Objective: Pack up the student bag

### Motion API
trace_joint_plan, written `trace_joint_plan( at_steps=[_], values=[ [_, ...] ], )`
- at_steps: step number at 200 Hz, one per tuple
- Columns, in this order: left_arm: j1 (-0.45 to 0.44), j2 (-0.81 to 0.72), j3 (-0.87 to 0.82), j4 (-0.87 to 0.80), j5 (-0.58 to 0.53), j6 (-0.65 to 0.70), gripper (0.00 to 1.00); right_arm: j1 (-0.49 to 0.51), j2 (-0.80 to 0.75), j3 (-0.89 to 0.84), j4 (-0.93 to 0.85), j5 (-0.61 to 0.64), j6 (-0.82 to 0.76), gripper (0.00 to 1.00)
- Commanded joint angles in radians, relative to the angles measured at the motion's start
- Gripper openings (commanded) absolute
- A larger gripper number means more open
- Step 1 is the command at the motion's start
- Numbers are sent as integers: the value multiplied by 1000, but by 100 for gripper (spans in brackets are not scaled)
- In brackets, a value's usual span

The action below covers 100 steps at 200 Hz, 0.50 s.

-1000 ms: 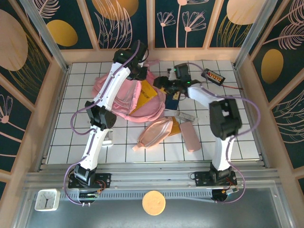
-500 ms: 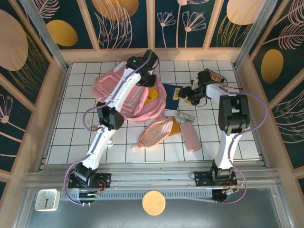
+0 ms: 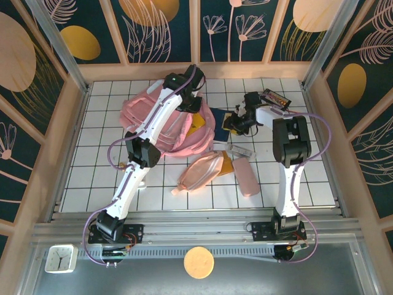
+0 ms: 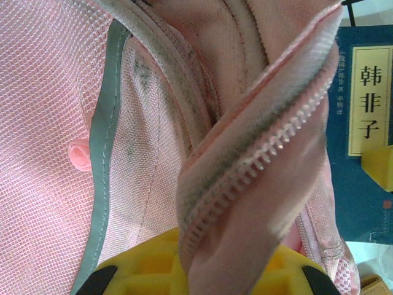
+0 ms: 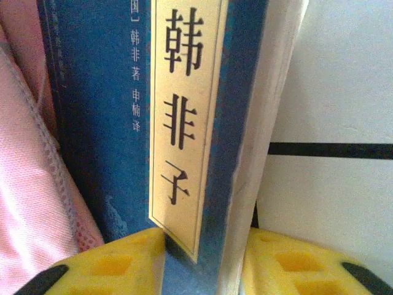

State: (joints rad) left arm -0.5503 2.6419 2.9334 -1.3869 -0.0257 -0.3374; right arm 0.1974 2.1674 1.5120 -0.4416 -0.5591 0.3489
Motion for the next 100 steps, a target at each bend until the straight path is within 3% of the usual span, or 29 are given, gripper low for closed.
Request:
trace_joint_plan(
  at_steps=[1,20,60,100],
  values=[
    [4,9,24,6,60,-25,0,72,53,20,29,-19,28,28],
    [4,12,26,7,64,-25,0,77,48,27,21,26,39,0],
    [12,-11,26,6,50,-25,0,56,-53,-73,94,122,70,0],
    [45,-99,-6,4,-19,-28,0,-10,-213,-210,246,86,107,0]
  ],
)
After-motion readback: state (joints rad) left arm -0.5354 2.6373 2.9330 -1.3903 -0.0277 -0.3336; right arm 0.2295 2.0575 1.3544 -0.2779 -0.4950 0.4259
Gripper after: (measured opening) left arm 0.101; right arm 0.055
